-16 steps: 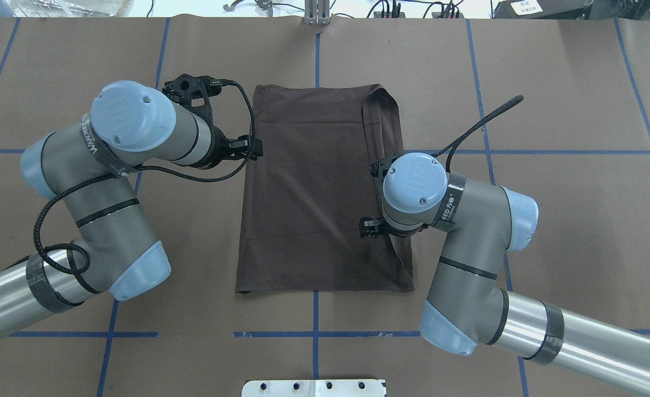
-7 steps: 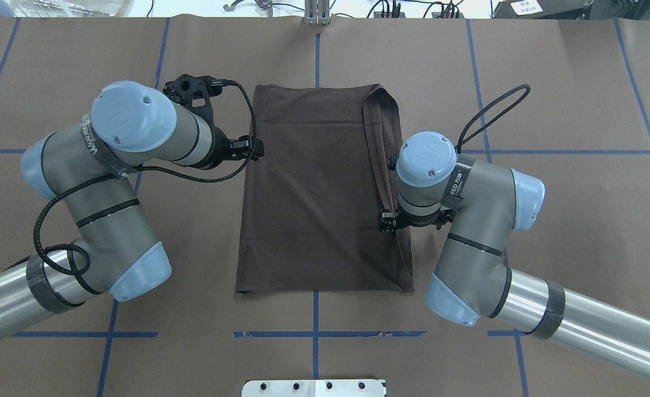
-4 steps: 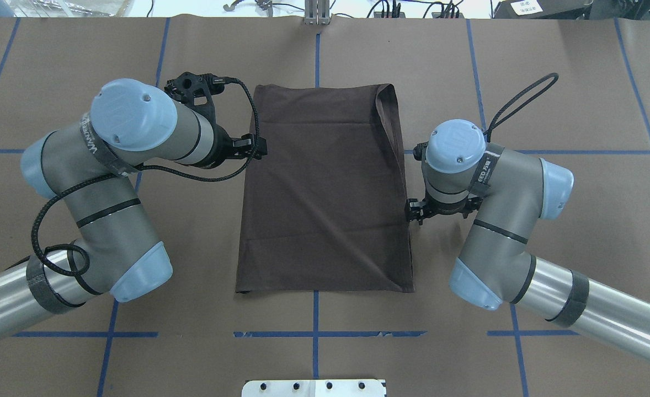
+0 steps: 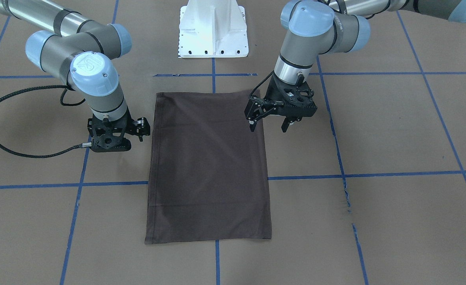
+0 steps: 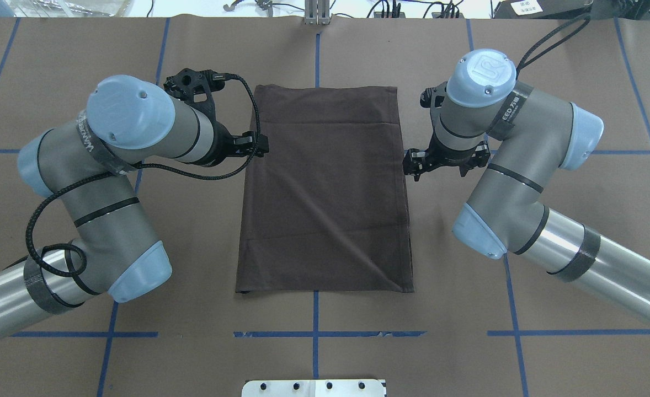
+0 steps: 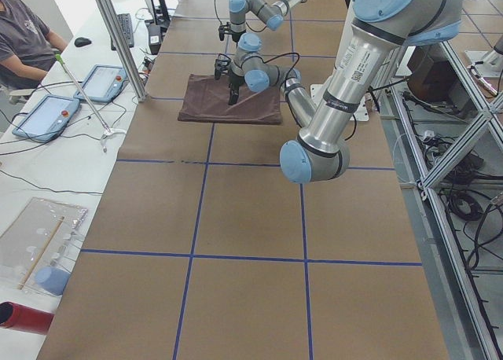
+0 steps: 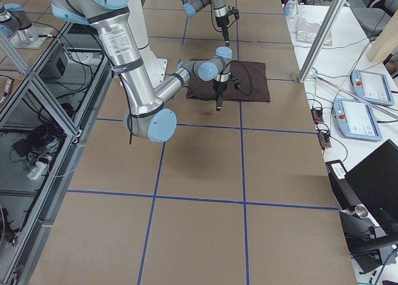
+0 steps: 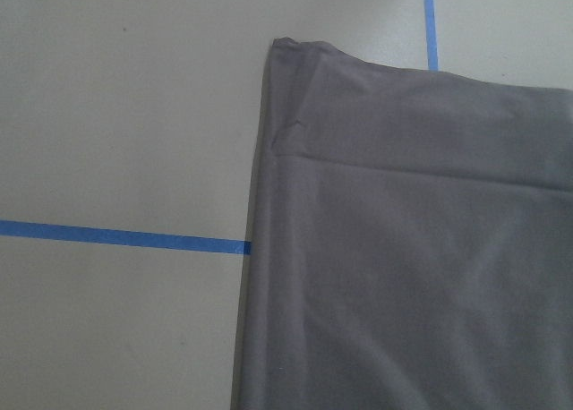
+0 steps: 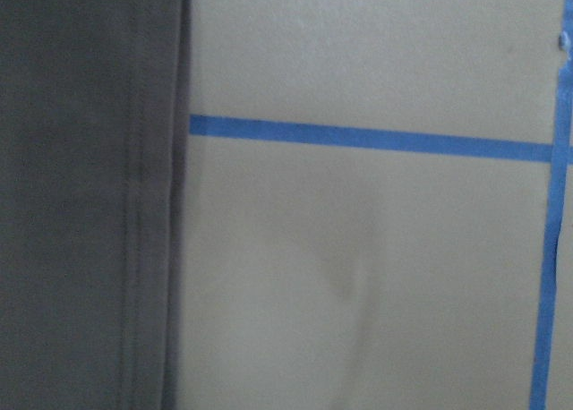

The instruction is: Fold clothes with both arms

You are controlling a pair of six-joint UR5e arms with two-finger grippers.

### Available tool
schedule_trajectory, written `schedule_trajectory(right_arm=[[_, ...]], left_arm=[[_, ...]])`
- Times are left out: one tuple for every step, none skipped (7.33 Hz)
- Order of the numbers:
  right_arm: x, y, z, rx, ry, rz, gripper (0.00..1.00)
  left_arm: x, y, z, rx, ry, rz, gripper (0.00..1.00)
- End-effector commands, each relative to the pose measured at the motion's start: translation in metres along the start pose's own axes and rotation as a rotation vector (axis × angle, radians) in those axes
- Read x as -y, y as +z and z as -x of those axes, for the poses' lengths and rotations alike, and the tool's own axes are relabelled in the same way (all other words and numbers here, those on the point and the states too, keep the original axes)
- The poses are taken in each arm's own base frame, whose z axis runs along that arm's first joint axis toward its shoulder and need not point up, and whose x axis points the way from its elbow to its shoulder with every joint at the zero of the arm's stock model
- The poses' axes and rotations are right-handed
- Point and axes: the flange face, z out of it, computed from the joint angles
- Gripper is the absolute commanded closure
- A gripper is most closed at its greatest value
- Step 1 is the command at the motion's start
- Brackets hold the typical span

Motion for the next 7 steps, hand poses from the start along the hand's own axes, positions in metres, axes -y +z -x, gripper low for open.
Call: schedule_trajectory(right_arm=[[-0.001,-0.032,0.016,0.085,-0.010,-0.054,0.00],[-0.025,-0.043,0.031,0.129,0.014,-0.048,0.00],[-0.047,-0.053,0.043,0.164,0.050,-0.039,0.00],[-0.065,-0.062,0.058,0.198,0.079,-0.031,0.00],[-0.074,-0.069,0.064,0.220,0.113,-0.028,0.00],[-0.077,-0.075,0.066,0.231,0.109,-0.032,0.00],[-0.078,-0.075,0.066,0.231,0.109,-0.032,0.00]], left_arm=[[-0.001,-0.003,0.001,-0.014,-0.019,-0.001,0.00],[-0.015,0.003,0.011,-0.026,-0.156,0.060,0.00],[-0.030,0.012,0.034,-0.040,-0.223,0.097,0.00],[-0.064,0.028,0.039,-0.019,-0.331,0.140,0.00],[-0.090,0.032,0.029,-0.007,-0.430,0.166,0.05],[-0.140,0.043,0.034,0.032,-0.485,0.182,0.06],[-0.164,0.044,0.028,0.042,-0.506,0.181,0.06]])
